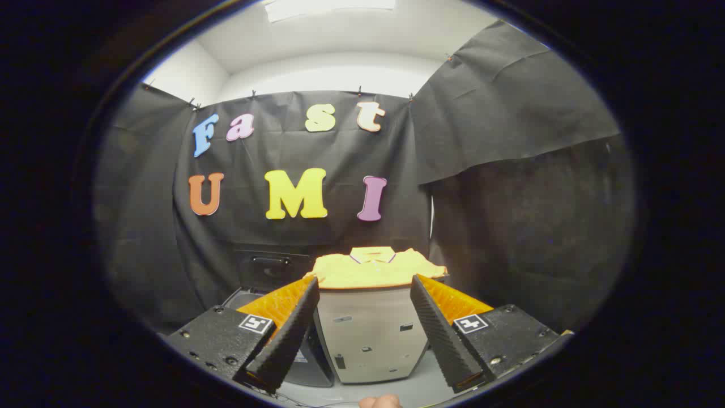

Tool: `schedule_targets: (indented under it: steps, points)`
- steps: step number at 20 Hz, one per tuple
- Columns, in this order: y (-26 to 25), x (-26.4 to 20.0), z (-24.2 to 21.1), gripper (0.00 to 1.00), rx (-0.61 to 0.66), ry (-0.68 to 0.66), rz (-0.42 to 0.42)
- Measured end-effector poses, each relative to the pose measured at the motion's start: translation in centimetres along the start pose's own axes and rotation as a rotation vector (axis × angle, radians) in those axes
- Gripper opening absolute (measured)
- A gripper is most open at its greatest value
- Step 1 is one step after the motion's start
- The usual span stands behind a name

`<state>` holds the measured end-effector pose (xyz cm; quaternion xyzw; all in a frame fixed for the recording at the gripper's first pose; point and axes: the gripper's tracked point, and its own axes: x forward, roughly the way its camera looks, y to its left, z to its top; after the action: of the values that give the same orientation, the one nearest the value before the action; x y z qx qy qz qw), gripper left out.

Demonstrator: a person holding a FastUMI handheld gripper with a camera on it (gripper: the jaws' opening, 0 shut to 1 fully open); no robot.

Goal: Put the clothes into the washing machine and then close the washing machine lid.

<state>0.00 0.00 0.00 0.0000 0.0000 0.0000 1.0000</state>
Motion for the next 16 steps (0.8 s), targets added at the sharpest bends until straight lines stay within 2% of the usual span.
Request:
schedule_targets:
  steps: [16]
  points:
    - [1.5,0.3,-0.1,1.0,-0.013,-0.001,0.009]
